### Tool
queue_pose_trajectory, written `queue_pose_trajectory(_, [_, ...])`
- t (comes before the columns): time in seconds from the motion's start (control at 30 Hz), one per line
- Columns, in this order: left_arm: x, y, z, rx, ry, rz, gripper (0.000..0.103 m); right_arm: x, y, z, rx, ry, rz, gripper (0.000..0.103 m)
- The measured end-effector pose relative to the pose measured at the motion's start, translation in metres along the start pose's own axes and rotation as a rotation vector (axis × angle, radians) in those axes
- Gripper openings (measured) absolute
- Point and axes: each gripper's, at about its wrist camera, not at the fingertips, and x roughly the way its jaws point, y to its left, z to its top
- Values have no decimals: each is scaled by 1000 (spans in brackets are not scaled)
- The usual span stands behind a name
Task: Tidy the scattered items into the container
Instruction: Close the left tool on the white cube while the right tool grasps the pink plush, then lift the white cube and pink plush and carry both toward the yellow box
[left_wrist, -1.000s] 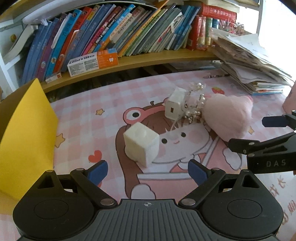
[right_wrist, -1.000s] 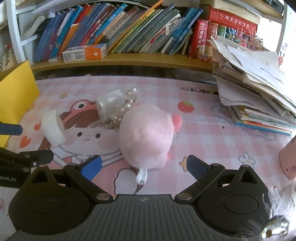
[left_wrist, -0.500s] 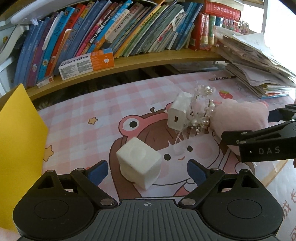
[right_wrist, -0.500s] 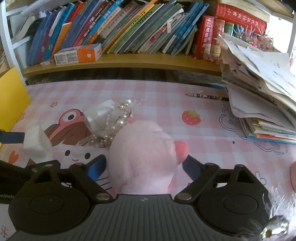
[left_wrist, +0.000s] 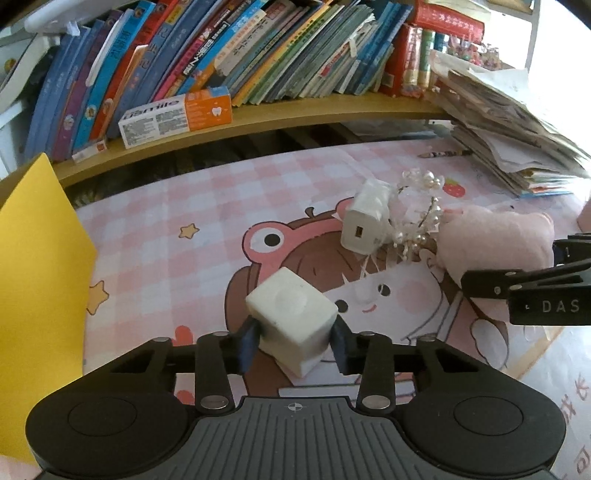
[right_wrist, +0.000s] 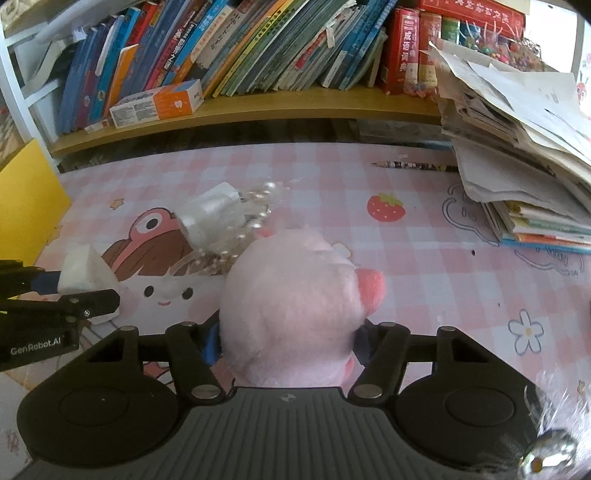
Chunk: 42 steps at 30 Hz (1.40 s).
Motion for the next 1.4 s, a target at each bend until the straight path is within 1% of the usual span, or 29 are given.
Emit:
queue_pose_trajectory(0.17, [-21, -3, -5, 5, -24, -30, 33, -20, 1, -10, 22, -9, 10, 62])
queue_pose_trajectory(0.5, [-63, -8, -23, -3, -62, -71, 31, -57, 8, -36, 12, -9, 31, 62])
queue_pose_trajectory(0.77, [-94, -8, -40, -14, -82, -76, 30, -76, 24, -50, -19, -24, 58, 62])
queue_pose_trajectory(0.93, [-107, -6, -48, -28, -88, -74, 29, -85, 31, -54, -30, -37, 69, 62])
queue_pose_trajectory(1.13, [-116, -5, -57, -31, -82, -81, 29, -91, 38, -61, -36, -32, 83, 62])
queue_pose_trajectory(1.4, [-123, -3, -67, -21, -79, -115, 28, -99, 51, -73, -47, -22, 83, 62])
